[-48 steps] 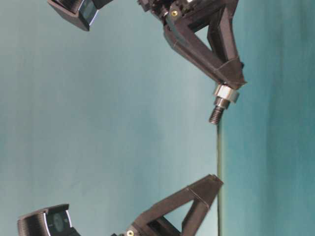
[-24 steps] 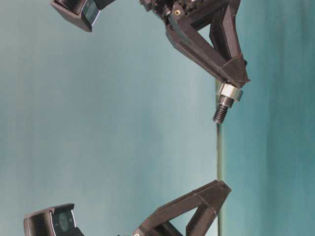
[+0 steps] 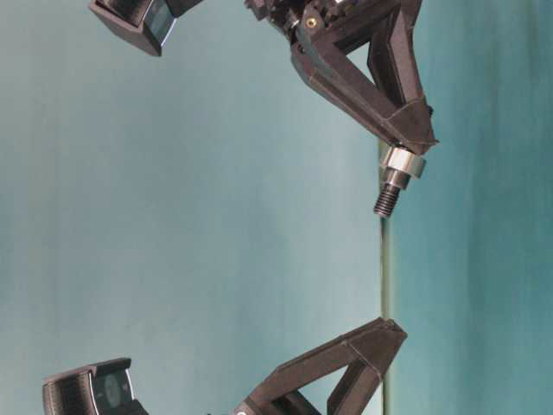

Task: Insert the washer onto the shaft with both hands.
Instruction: 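Open the left gripper and pull it away from the shaft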

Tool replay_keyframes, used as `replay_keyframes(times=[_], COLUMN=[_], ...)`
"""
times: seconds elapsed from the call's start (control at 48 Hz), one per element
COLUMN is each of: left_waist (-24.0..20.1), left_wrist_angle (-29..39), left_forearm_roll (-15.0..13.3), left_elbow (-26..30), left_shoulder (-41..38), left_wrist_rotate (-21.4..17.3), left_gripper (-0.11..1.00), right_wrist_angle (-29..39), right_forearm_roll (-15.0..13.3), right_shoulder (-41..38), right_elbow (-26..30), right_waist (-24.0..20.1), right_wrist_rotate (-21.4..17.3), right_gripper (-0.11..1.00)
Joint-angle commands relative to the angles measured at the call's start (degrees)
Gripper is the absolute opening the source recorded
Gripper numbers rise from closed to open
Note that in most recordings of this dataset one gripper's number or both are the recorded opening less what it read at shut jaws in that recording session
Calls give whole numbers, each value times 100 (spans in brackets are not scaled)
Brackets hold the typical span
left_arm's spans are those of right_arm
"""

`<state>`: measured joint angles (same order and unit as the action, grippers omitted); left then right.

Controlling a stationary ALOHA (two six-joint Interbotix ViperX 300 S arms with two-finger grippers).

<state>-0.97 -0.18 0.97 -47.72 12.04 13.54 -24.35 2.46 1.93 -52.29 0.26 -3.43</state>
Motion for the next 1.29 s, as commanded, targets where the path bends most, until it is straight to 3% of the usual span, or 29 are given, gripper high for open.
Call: replay_keyframes(times=[0.0, 1.27], left_waist=[9, 18], left_wrist_angle=[-26, -26], left_forearm_roll=[0, 0], left_elbow=[53, 18], left_shoulder=[88, 79], left_wrist_rotate=[-9, 18], left_gripper=[84, 84], right_wrist_angle=[-35, 62], right_forearm_roll=[-9, -9], right_shoulder=[35, -9], right_elbow=[97, 105], right_waist=[9, 18], right_wrist_rotate=[35, 26], right_gripper=[1, 1])
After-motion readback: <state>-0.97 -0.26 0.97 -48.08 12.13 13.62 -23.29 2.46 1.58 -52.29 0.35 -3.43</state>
